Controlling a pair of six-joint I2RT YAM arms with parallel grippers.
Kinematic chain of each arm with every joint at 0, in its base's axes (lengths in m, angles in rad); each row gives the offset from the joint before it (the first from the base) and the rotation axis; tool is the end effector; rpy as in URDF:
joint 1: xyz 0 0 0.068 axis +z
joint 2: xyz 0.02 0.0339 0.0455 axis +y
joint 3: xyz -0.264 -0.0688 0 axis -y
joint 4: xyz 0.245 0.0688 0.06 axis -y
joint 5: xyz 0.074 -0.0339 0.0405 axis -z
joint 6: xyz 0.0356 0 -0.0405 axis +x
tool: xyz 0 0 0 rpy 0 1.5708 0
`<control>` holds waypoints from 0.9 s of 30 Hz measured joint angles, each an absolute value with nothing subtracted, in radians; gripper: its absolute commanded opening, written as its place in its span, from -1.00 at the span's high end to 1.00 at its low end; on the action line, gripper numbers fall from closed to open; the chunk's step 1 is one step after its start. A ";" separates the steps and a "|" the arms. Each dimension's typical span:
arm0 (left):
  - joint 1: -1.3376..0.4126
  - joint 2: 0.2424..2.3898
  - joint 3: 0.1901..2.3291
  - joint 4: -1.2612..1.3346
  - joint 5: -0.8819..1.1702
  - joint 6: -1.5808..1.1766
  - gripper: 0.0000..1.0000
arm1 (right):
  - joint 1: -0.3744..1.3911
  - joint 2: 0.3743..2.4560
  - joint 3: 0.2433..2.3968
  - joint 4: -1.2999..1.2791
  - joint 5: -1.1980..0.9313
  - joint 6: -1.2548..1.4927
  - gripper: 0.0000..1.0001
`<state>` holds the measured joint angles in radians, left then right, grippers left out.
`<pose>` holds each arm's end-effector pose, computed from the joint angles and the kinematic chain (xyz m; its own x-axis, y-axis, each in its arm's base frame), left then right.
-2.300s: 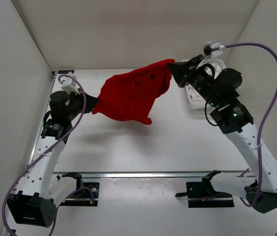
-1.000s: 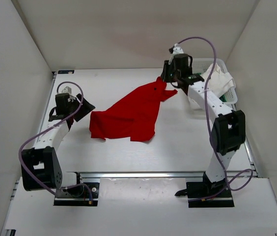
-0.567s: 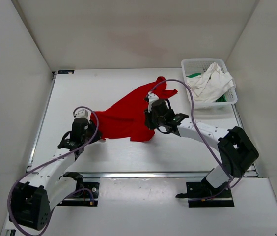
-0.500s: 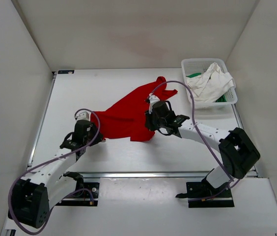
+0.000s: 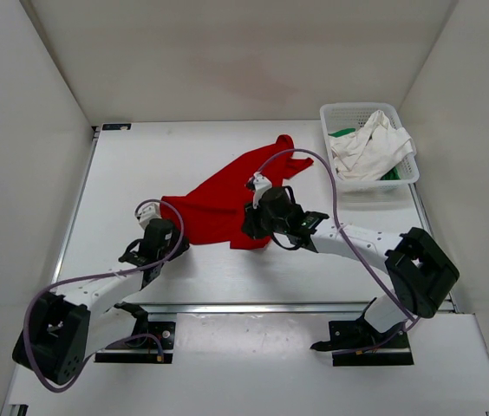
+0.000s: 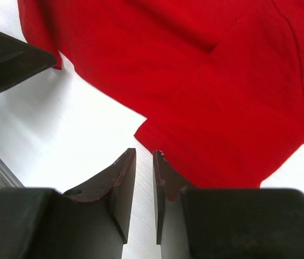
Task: Fold and stack the t-shirts
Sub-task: Flatten out the tshirt
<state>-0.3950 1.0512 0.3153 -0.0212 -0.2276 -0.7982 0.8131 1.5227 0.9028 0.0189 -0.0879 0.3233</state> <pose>0.1783 -0.0656 0.1480 -0.6025 -0.5046 -0.6183 -0.2979 0.8609 -0.4123 0.2258 0.2432 0.2218 -0.6142 -0.1887 -0.7663 -0.6098 0.7298 0.3091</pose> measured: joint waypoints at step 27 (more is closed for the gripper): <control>-0.410 1.187 0.331 0.046 -0.321 -0.843 1.00 | 0.846 1.607 0.854 0.082 -0.133 0.340 0.38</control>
<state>-0.4095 1.1873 0.3313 0.0460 -0.3214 -0.8429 0.8459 1.6073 0.8536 0.0822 -0.1326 0.3401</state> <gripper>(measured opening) 0.088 0.294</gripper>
